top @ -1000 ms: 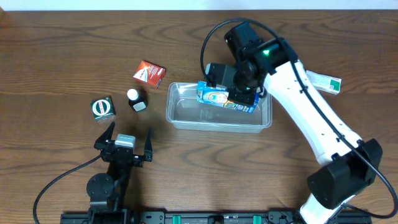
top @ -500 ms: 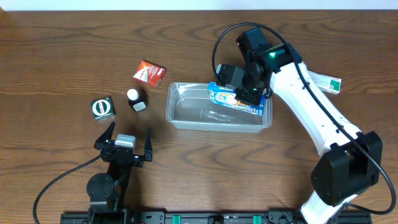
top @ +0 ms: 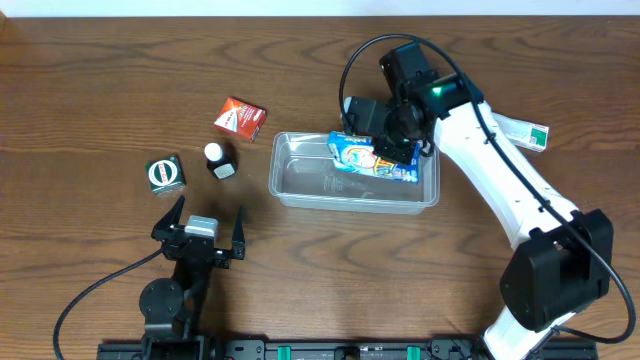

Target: Pack container

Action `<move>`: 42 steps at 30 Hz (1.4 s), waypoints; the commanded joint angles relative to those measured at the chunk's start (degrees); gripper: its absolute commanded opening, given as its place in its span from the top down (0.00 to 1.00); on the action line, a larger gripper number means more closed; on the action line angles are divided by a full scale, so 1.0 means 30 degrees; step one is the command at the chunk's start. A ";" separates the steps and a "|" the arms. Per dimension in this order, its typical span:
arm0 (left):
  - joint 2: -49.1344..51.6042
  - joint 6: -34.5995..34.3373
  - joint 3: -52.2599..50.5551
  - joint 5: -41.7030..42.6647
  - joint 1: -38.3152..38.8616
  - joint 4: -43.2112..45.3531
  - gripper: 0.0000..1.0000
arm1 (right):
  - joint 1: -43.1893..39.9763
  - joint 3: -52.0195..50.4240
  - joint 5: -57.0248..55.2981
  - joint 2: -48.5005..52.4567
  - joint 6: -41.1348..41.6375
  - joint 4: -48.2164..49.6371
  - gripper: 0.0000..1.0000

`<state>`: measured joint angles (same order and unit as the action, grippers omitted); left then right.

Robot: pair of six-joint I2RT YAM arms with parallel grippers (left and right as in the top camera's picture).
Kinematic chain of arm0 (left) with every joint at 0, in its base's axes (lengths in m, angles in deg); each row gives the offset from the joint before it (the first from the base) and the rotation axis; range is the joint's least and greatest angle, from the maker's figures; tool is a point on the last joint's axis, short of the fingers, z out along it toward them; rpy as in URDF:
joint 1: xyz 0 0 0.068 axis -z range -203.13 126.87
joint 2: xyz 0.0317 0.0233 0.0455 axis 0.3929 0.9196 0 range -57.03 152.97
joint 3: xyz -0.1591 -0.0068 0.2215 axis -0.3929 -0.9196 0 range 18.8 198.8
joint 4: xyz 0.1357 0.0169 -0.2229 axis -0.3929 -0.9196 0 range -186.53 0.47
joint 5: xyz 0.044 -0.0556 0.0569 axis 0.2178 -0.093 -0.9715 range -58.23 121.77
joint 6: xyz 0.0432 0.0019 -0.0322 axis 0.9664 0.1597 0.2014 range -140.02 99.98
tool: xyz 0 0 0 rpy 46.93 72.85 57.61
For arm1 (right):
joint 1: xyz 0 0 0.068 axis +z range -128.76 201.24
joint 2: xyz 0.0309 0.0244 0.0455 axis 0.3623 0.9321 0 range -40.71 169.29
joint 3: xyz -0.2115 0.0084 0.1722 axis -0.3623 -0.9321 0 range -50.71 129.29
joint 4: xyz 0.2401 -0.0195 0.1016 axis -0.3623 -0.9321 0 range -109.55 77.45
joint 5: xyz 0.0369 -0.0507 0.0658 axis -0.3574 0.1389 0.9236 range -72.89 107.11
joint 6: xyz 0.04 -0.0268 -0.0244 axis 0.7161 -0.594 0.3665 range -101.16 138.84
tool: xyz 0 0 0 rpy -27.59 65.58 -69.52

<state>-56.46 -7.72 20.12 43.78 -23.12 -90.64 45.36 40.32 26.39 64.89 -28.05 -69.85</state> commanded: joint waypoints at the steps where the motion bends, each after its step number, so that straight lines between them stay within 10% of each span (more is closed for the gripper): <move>1: -0.0109 0.0248 -0.0364 0.0211 -0.0015 -0.0612 0.02 | -0.0197 -0.0714 0.0503 -0.0117 -0.0109 0.0663 0.83; 29: -0.0109 0.0248 -0.0364 0.0211 -0.0015 -0.0619 0.02 | 0.0299 -0.1741 0.0430 -0.0124 0.2361 0.1151 0.64; 34: -0.0117 0.0248 -0.0364 0.0211 -0.0015 -0.0612 0.02 | 0.0452 -0.0692 0.0437 -0.0124 0.3752 0.0947 0.52; 37: -0.0109 0.0248 -0.0364 0.0211 -0.0015 -0.0619 0.02 | 0.0452 0.0437 0.0583 -0.0131 0.4612 0.0546 0.19; 42: -0.0117 0.0248 -0.0364 0.0211 -0.0015 -0.0612 0.02 | 0.0532 0.1872 0.3330 -0.0131 0.5435 -0.0459 0.01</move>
<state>-56.46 -7.72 20.12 43.78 -23.12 -90.64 46.37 43.51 29.64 64.89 -14.59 -70.33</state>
